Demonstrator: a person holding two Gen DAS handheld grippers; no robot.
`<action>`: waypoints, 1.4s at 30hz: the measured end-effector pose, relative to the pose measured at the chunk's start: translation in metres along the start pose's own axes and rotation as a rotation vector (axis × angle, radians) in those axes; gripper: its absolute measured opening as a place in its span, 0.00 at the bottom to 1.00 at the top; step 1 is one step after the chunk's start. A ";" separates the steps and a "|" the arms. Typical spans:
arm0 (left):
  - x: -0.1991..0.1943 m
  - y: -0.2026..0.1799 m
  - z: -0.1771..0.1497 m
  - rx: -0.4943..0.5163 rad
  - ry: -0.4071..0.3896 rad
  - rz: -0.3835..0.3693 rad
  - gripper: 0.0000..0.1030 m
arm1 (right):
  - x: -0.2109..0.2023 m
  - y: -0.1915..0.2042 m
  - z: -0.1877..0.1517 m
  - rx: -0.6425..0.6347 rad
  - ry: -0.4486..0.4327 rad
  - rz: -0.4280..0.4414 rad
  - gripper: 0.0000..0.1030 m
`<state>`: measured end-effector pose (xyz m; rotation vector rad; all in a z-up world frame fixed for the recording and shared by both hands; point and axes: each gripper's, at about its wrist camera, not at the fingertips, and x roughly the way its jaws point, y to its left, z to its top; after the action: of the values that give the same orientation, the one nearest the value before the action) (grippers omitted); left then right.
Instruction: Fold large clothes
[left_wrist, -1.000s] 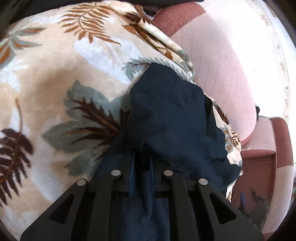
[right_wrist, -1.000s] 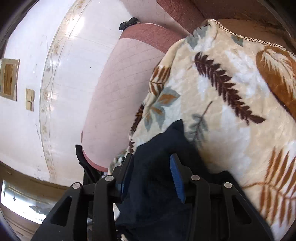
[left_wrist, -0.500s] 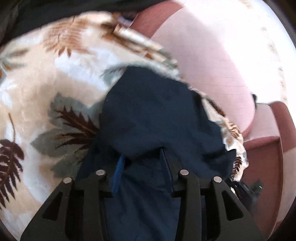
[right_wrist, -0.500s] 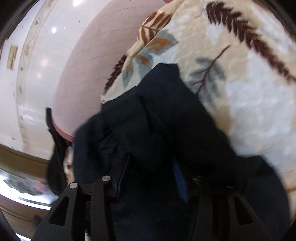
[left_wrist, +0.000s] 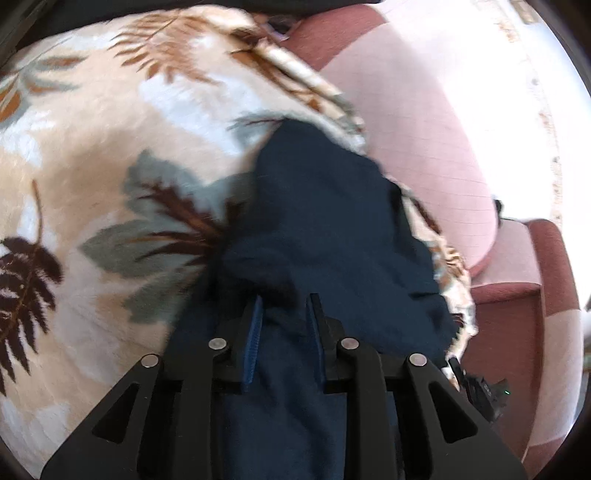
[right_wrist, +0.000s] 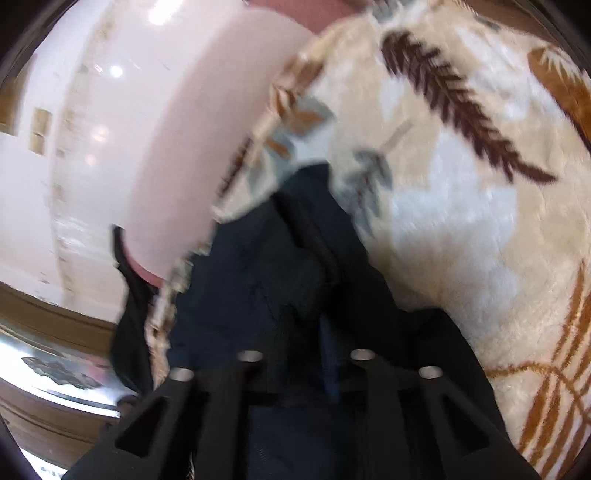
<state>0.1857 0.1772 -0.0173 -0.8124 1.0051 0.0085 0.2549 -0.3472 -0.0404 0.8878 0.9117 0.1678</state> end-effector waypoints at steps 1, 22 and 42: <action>0.000 -0.008 0.002 0.019 -0.005 -0.003 0.34 | 0.003 0.001 0.002 0.001 0.004 -0.014 0.49; 0.015 -0.007 0.070 0.161 -0.002 0.197 0.57 | 0.010 0.069 0.023 -0.289 -0.089 -0.192 0.53; 0.022 0.015 0.073 0.113 -0.041 0.186 0.00 | 0.031 0.044 0.028 -0.239 -0.091 -0.284 0.21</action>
<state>0.2476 0.2245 -0.0228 -0.6116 1.0299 0.1264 0.3051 -0.3207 -0.0185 0.5339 0.9012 -0.0096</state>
